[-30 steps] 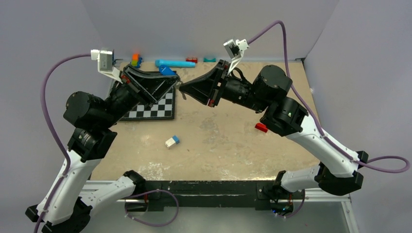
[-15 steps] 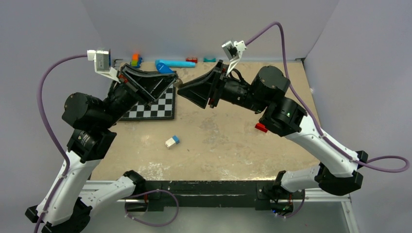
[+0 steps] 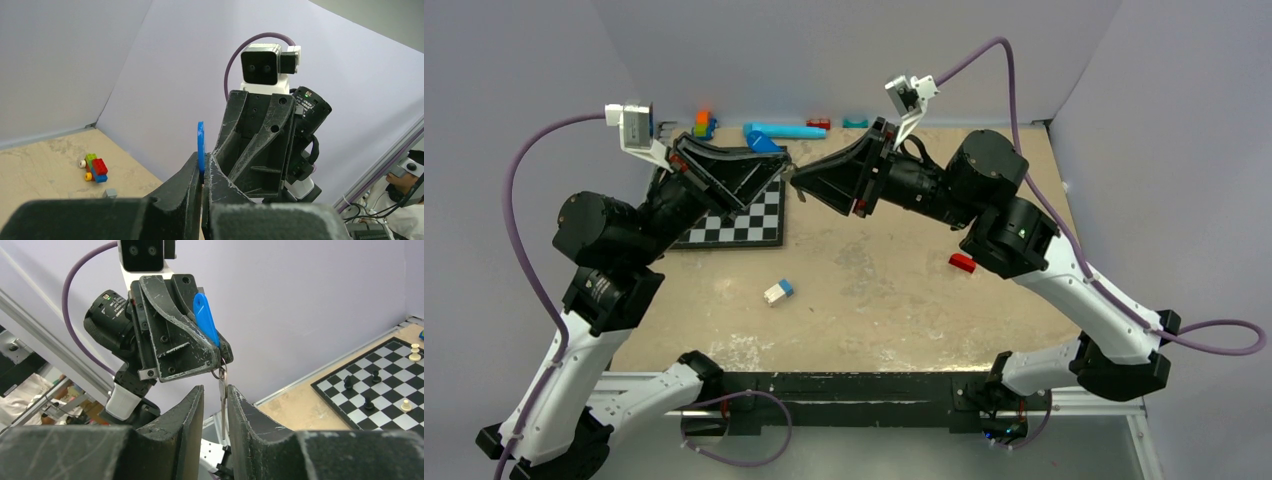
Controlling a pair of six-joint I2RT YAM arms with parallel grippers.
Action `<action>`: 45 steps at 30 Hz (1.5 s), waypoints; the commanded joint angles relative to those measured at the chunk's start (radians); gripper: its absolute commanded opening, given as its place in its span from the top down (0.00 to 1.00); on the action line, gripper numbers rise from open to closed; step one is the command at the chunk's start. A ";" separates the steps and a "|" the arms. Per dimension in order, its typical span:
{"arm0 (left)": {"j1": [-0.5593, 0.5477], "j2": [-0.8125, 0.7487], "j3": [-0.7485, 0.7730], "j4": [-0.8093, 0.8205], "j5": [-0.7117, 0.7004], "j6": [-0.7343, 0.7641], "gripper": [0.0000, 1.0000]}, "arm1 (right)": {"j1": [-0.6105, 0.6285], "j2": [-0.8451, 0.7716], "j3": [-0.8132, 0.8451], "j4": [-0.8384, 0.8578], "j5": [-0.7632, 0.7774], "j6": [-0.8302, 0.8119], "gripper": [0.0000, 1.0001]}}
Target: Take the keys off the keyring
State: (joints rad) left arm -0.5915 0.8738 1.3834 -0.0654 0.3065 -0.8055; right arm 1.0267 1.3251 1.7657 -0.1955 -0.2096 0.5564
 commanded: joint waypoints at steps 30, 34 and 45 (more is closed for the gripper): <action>0.000 -0.049 -0.087 0.187 -0.107 -0.121 1.00 | 0.002 -0.008 -0.043 0.165 -0.034 0.051 1.00; -0.001 -0.063 -0.117 0.215 -0.126 -0.133 1.00 | 0.002 -0.018 -0.055 0.188 -0.052 0.060 1.00; -0.001 -0.056 -0.124 0.268 -0.087 -0.130 1.00 | 0.002 -0.014 -0.052 0.198 -0.084 0.079 0.99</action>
State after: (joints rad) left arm -0.5915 0.8165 1.2579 0.1268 0.2317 -0.9325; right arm 1.0260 1.3396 1.6974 -0.0277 -0.2470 0.6220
